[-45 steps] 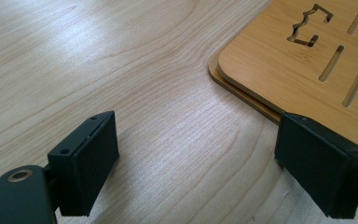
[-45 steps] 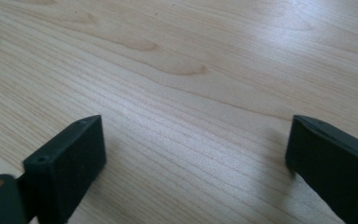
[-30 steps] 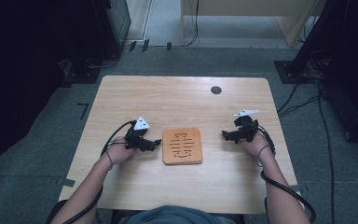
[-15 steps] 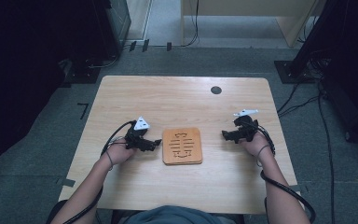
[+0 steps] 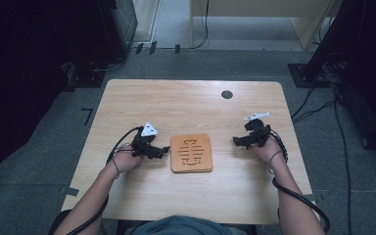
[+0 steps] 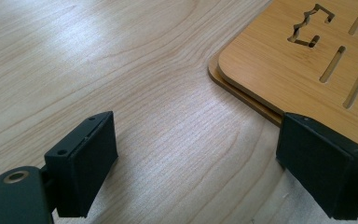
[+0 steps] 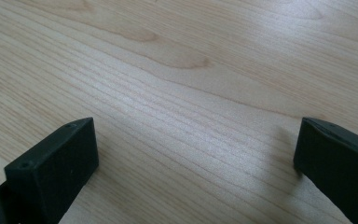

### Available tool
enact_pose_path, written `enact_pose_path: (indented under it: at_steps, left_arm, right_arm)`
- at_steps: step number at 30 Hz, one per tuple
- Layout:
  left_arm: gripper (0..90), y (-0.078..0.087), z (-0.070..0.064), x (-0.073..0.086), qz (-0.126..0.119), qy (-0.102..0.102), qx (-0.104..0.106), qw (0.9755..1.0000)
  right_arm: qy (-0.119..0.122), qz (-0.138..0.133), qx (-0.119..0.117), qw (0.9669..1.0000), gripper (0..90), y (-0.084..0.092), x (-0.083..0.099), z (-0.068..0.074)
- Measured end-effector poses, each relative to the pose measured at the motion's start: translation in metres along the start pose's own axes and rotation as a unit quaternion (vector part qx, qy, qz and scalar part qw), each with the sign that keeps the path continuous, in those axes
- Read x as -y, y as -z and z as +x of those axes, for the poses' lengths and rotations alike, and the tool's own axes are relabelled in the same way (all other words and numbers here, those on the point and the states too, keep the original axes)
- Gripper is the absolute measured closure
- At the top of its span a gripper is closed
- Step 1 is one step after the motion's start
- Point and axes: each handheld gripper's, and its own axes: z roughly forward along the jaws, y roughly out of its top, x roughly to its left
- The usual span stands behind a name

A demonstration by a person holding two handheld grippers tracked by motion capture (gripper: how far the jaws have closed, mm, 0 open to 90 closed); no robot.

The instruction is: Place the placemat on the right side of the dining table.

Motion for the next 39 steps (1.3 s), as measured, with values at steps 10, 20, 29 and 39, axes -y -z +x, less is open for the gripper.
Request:
enact_pose_path:
  at_steps: [10, 20, 29, 39]
  left_arm:
    - [11.1, -0.001, 0.000, 0.000, 0.000, 0.001, 0.000, 1.0000]
    - [11.1, -0.001, 0.000, 0.000, 0.000, 0.001, 0.000, 1.0000]
    - [11.1, -0.001, 0.000, 0.000, 0.000, 0.001, 0.000, 1.0000]
    - [11.1, -0.001, 0.000, 0.000, 0.000, 0.000, 0.000, 1.0000]
  right_arm:
    - [0.002, 0.020, 0.001, 0.9998, 1.1, 0.000, -0.006, -0.002]
    - [0.011, 0.008, 0.008, 0.9999, 6.8, 0.006, -0.010, -0.002]
    - [0.014, -0.002, -0.003, 0.9999, 6.7, 0.007, -0.013, 0.005]
    - [0.022, 0.002, -0.011, 0.9997, 6.8, 0.006, -0.015, 0.013]
